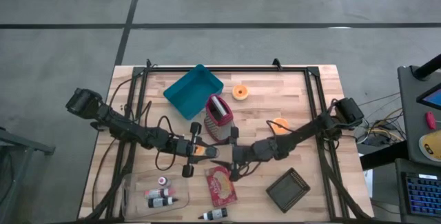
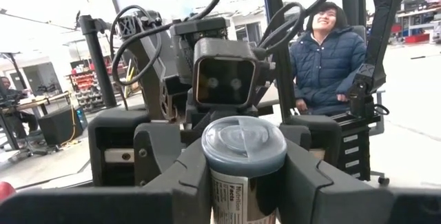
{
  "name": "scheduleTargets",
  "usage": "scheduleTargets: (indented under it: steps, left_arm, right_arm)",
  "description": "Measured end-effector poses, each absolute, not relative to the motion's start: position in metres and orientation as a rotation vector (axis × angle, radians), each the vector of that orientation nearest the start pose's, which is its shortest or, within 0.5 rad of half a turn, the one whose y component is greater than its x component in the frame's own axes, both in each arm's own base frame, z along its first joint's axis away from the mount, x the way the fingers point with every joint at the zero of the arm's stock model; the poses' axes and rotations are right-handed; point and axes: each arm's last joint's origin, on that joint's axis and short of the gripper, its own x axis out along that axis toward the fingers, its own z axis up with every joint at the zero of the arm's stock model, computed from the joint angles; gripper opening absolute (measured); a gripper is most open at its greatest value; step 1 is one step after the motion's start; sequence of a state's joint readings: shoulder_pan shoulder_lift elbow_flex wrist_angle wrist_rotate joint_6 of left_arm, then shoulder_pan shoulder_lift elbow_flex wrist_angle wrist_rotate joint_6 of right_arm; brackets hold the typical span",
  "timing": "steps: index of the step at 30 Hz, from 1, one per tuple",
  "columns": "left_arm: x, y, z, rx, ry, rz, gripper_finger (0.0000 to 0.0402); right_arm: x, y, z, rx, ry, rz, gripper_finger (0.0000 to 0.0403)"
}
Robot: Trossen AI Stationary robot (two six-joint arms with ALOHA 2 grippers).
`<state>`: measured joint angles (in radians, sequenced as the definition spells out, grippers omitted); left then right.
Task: Pick & Place Food Item
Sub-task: Put the top black food coloring into the transparent bin
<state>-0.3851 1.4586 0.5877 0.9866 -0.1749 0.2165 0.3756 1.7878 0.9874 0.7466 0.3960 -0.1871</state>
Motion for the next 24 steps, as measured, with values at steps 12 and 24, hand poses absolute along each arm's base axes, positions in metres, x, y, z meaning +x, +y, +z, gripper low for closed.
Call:
scheduleTargets:
  steps: [12, 24]
  left_arm:
    - [0.269, -0.104, 0.228, 0.196, -0.118, -0.199, 0.0108]
    - [0.245, -0.103, 0.248, 0.209, -0.037, -0.208, 0.0108]
  right_arm:
    - [0.347, 0.144, 0.226, -0.272, 0.133, -0.039, 0.0265]
    - [0.327, 0.152, 0.21, -0.289, 0.189, -0.075, 0.0256]
